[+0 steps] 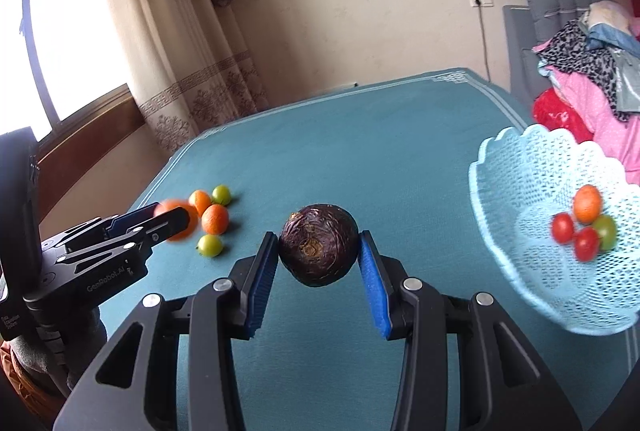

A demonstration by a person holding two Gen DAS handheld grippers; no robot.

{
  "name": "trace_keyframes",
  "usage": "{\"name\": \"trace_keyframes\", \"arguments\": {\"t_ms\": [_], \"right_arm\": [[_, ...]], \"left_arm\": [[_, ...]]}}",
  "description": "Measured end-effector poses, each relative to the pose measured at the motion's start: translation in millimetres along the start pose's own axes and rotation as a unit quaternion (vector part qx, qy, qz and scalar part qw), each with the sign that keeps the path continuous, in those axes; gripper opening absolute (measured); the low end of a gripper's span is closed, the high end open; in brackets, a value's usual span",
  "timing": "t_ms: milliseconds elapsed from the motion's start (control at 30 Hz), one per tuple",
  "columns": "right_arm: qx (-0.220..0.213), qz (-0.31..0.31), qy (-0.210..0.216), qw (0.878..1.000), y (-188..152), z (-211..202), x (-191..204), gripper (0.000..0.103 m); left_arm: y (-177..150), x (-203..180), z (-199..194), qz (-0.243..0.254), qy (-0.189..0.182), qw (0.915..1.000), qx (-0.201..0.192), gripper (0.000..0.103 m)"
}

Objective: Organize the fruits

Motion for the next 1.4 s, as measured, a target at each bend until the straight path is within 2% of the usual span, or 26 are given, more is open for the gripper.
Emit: {"name": "trace_keyframes", "arguments": {"t_ms": [133,267,300,367,400,467,667,733,800,833,933,1200,1267,1367,1400], "right_arm": [[-0.017,0.022,-0.026,0.999,7,-13,-24,0.042],[-0.029,0.048,-0.05,0.997,10,-23,-51,0.042],[-0.032,0.052,-0.054,0.997,9,-26,-56,0.042],[-0.035,0.057,-0.057,0.996,10,-28,-62,0.042],[-0.036,0.058,-0.057,0.996,10,-28,-64,0.042],[-0.038,0.059,-0.059,0.996,10,-28,-67,0.042],[-0.028,0.068,-0.062,0.995,6,-23,-76,0.042],[-0.03,0.066,-0.064,0.995,6,-24,-76,0.042],[-0.037,0.063,-0.068,0.995,8,-27,-76,0.042],[-0.039,0.064,-0.069,0.995,9,-28,-77,0.042],[-0.041,0.068,-0.07,0.994,9,-29,-80,0.042],[-0.046,0.07,-0.075,0.994,12,-33,-86,0.042],[-0.048,0.073,-0.078,0.993,13,-35,-89,0.042],[-0.05,0.077,-0.084,0.992,14,-35,-95,0.042],[-0.05,0.078,-0.086,0.992,14,-36,-97,0.042]], "left_arm": [[11,-27,0,0.024,-0.022,0.9994,-0.011,0.041],[12,-37,-1,0.031,-0.032,0.999,-0.011,0.043],[11,-37,0,0.029,-0.032,0.999,-0.008,0.045],[3,-34,2,0.021,-0.034,0.9992,0.006,0.057],[-3,-32,2,0.017,-0.035,0.9991,0.014,0.066],[-18,-29,2,0.015,-0.038,0.9987,0.03,0.068],[-50,-47,14,0.034,-0.069,0.9943,0.074,0.068],[-57,-61,16,0.044,-0.105,0.9896,0.088,0.068],[-69,-79,17,0.064,-0.15,0.9805,0.11,0.068],[-74,-87,17,0.073,-0.16,0.9774,0.117,0.068],[-91,-111,19,0.113,-0.173,0.9702,0.127,0.068],[-101,-145,30,0.134,-0.213,0.9563,0.15,0.067],[-106,-152,32,0.138,-0.218,0.953,0.159,0.064],[-112,-157,32,0.14,-0.232,0.9485,0.164,0.052],[-113,-159,31,0.142,-0.234,0.9476,0.165,0.043]]}}
Point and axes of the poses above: each gripper's, at about its wrist camera, not at the fingertips, and z roughly the way its jaws point, x to its left, y to its top, the point moved 4 cm from there along z, roughly the way its jaws point, and after that the axes turned 7 degrees about -y, right-handed, at the moved point
